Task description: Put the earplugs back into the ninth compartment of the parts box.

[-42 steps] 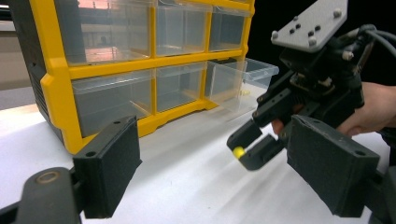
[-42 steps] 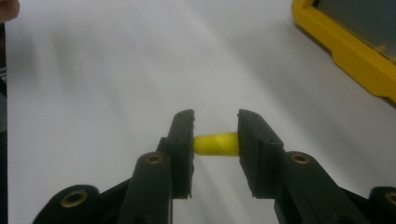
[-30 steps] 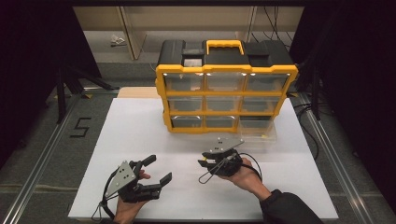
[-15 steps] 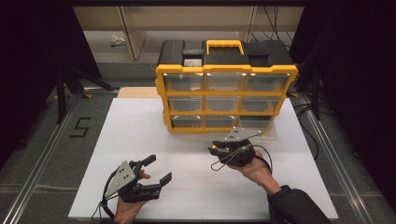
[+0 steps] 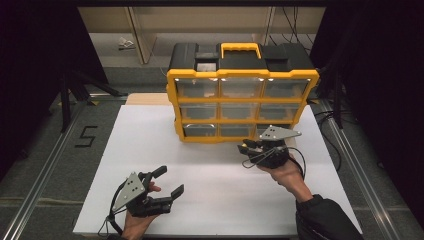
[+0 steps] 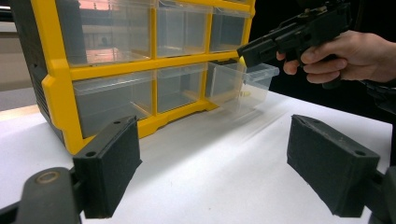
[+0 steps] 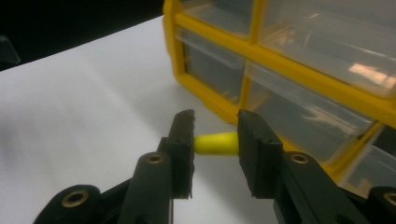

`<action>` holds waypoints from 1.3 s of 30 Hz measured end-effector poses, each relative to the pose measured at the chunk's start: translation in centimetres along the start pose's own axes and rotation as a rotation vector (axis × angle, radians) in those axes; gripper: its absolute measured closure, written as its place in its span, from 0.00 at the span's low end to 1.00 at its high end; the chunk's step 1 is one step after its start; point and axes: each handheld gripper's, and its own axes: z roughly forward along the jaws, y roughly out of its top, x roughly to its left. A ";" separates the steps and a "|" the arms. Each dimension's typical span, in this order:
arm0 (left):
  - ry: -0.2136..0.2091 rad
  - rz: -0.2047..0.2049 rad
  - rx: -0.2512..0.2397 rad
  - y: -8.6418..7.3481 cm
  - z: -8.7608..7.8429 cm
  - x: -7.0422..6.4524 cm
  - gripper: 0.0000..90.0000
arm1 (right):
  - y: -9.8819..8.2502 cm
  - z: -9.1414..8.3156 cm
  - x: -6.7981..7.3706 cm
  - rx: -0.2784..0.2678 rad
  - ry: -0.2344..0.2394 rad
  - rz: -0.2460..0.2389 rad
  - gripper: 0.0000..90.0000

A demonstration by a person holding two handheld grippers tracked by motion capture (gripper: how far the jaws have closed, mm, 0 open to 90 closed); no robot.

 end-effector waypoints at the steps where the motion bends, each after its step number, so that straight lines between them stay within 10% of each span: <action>1: 0.001 0.000 -0.001 0.0 0.0 0.0 0.19 | 0.0 0.0 0.0 0.000 0.000 0.000 0.75; 39: 0.001 -0.001 0.001 0.0 0.0 0.0 0.19 | -1.8 -2.5 -6.6 -0.037 -0.192 0.197 0.65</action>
